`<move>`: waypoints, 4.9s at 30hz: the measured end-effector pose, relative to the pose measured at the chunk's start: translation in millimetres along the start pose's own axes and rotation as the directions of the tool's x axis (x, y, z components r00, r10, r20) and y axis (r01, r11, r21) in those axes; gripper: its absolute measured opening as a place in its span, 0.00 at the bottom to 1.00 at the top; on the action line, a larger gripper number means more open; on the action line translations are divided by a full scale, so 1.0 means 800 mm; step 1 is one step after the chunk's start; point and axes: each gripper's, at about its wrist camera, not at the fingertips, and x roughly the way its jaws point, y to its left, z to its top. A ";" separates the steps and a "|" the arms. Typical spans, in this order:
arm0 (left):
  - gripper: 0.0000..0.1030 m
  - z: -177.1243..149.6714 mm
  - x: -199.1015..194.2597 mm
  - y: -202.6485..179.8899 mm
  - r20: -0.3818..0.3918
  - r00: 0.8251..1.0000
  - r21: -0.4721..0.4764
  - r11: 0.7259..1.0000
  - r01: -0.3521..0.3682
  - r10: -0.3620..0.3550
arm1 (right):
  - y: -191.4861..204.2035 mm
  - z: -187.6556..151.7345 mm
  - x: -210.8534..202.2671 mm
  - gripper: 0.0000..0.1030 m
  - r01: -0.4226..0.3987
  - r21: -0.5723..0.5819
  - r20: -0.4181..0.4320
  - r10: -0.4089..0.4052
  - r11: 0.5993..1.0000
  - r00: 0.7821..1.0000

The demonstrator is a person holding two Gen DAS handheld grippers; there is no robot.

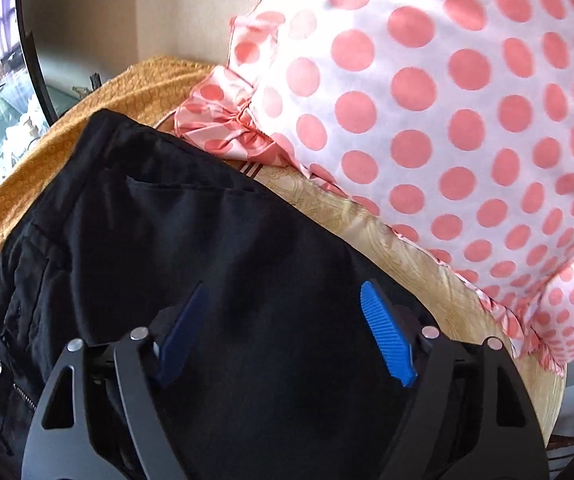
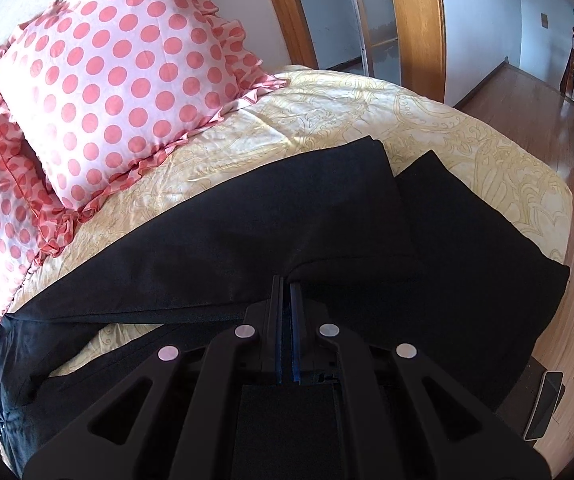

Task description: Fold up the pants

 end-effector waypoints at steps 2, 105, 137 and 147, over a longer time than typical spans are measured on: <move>0.75 0.021 0.022 0.000 -0.028 0.998 -0.053 0.996 -0.065 0.064 | 0.001 0.001 0.000 0.03 0.001 -0.010 0.001 -0.001 1.000 1.000; 0.86 -0.369 -0.266 0.257 0.619 0.748 -0.065 0.965 -0.255 0.239 | -0.054 -0.058 -0.112 0.51 -0.260 -0.047 0.014 0.261 0.964 0.965; 0.93 -0.425 -0.170 0.060 0.349 0.915 0.447 0.894 0.026 -0.201 | -0.111 0.014 -0.093 0.03 -0.088 -0.037 0.273 0.095 0.995 0.957; 0.95 -0.424 -0.150 0.057 0.287 0.935 0.468 0.882 0.053 -0.209 | -0.173 -0.045 -0.050 0.03 0.057 0.046 0.102 -0.061 0.997 0.993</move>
